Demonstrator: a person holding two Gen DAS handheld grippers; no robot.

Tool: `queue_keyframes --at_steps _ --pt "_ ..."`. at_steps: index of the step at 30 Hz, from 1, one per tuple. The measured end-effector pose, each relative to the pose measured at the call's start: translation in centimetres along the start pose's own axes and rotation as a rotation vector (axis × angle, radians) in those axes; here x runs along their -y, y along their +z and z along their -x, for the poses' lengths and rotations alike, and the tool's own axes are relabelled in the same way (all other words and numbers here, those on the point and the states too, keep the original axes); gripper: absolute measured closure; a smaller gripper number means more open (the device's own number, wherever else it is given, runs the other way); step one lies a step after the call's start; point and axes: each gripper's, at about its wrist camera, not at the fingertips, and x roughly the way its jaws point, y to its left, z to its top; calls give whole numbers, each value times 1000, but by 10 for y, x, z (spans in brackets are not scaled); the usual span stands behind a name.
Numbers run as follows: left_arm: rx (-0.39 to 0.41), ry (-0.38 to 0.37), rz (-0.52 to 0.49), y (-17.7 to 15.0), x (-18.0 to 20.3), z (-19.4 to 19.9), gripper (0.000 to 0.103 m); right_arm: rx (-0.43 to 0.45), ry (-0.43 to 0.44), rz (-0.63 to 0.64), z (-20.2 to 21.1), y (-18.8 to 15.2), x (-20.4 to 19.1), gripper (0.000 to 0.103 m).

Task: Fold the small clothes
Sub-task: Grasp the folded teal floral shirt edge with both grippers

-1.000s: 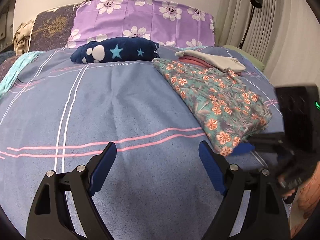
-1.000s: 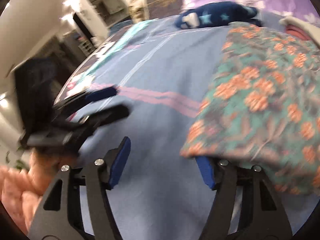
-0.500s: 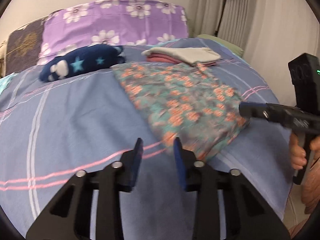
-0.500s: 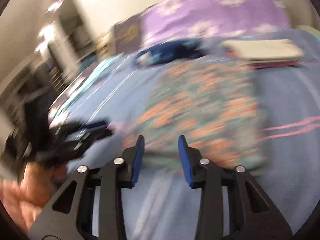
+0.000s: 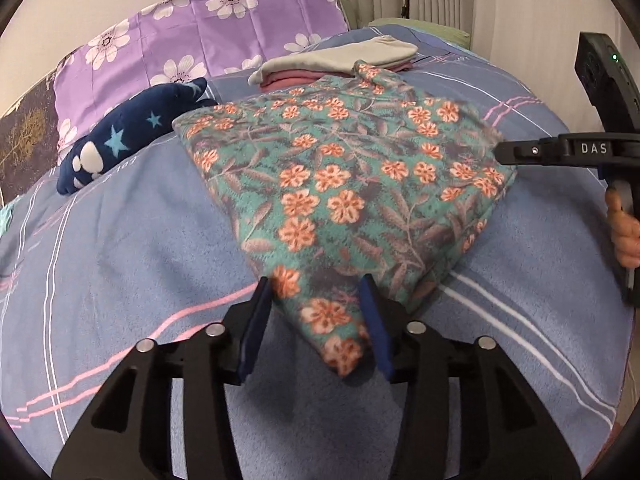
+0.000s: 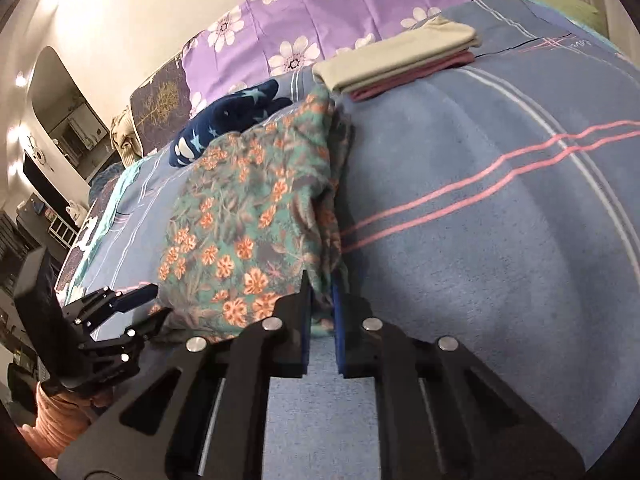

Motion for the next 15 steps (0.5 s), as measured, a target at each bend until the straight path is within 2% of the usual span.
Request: queue_keyframes --at_steps 2,6,7,12,15 --pt "-7 -11 30 -1 -5 1 46 -48 -29 9 -11 -2 3 92" --pt "-15 -33 63 4 -13 2 43 -26 -89 47 -7 0 -7 86" --pt "-5 -33 57 6 -12 6 43 -7 -94 56 -2 3 -12 81" --pt "110 -26 23 25 -3 26 43 108 -37 160 15 24 -50 81" --pt "117 -66 15 33 4 19 43 113 3 196 8 31 -59 81"
